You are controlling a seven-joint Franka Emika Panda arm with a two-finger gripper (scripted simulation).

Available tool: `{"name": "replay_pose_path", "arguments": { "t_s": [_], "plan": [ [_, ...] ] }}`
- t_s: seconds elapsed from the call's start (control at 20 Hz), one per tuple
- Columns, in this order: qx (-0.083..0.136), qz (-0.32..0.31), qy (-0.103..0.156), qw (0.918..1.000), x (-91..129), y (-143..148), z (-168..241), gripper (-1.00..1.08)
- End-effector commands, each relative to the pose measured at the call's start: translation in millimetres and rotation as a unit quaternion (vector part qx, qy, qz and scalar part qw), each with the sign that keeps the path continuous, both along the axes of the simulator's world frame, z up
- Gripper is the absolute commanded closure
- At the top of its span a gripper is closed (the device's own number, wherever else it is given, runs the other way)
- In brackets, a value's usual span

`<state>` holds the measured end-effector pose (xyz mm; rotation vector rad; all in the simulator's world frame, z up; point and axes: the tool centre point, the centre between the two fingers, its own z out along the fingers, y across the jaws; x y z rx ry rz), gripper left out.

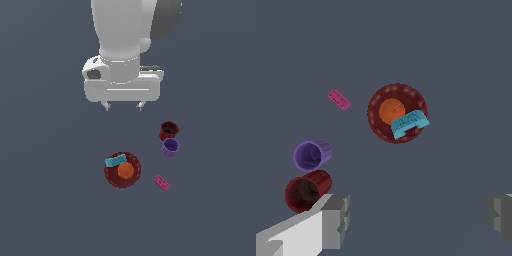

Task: Pick up a designated object from a clutter of objects.

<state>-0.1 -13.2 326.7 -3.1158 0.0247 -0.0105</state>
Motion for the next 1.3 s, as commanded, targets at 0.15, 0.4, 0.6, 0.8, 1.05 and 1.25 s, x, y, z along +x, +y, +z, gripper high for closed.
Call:
{"name": "replay_pose_path", "arguments": {
  "t_s": [0.15,0.4,0.6,0.8,1.05,1.25],
  "plan": [
    [-0.001,-0.001,-0.002,1.0,0,-2,1,-0.92],
    [-0.006,-0.009,-0.011,0.9999,-1,-11,7,-0.92],
    [-0.006,-0.013,-0.012,0.9998,-1,-13,8,-0.92],
    [-0.007,-0.005,-0.012,0.9999,1,-12,5,-0.92],
    [-0.009,0.019,-0.011,0.9997,8,-12,-5,-0.92],
    [-0.011,0.051,-0.01,0.9986,17,-12,-19,-0.92]
  ]
}}
